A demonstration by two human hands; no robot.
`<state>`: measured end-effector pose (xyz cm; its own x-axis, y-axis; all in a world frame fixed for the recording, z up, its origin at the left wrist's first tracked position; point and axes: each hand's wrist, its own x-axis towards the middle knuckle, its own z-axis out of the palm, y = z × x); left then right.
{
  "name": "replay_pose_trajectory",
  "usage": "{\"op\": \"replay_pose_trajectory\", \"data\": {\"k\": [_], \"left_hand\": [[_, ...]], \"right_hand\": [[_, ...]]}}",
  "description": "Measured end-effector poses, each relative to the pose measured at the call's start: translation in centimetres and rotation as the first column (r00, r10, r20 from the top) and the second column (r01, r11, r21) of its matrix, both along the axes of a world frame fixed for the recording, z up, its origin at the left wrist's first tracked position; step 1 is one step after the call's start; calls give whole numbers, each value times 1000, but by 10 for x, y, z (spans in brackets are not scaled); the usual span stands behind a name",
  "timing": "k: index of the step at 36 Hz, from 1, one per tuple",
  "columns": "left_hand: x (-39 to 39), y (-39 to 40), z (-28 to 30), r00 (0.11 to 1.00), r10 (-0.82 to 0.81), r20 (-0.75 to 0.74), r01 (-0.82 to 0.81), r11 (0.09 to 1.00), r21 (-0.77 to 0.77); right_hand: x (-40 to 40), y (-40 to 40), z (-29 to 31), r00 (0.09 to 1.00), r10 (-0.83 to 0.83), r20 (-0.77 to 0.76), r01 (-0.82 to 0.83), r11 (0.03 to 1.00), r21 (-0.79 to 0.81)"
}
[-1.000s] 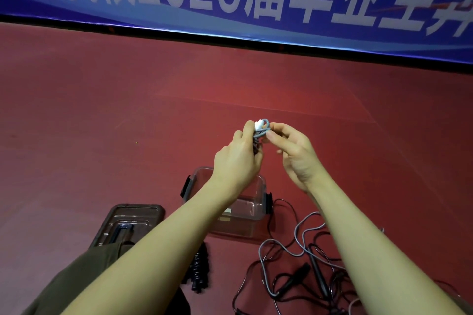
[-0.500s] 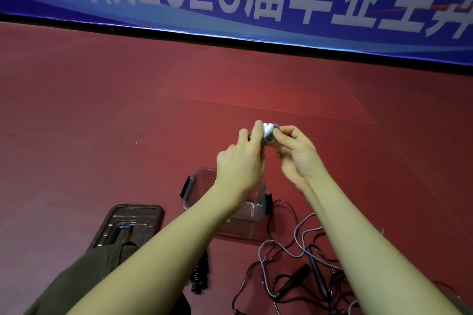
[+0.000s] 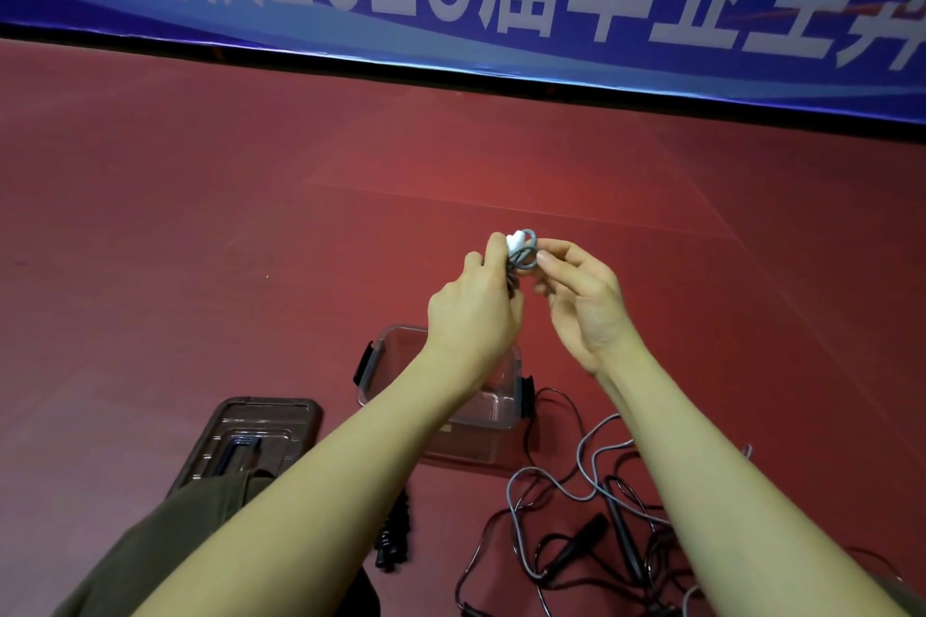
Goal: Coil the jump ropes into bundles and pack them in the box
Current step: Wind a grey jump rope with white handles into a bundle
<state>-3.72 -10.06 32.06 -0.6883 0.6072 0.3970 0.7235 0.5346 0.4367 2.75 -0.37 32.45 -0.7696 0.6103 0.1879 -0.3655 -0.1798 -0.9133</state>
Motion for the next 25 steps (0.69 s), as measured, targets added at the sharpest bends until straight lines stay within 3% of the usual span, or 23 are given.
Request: {"op": "replay_pose_trajectory", "data": {"k": [9, 15, 25], "left_hand": [[3, -2, 0, 998, -47, -31, 47, 999, -22], [5, -3, -6, 997, 15, -71, -15, 1000, -6], [13, 2, -7, 999, -3, -32, 5, 996, 85]], "right_hand": [[1, 4, 0, 999, -32, -3, 32, 999, 7], [3, 6, 3, 968, -212, 133, 140, 899, 414], [-3, 4, 3, 938, -302, 170, 220, 898, 381]]}}
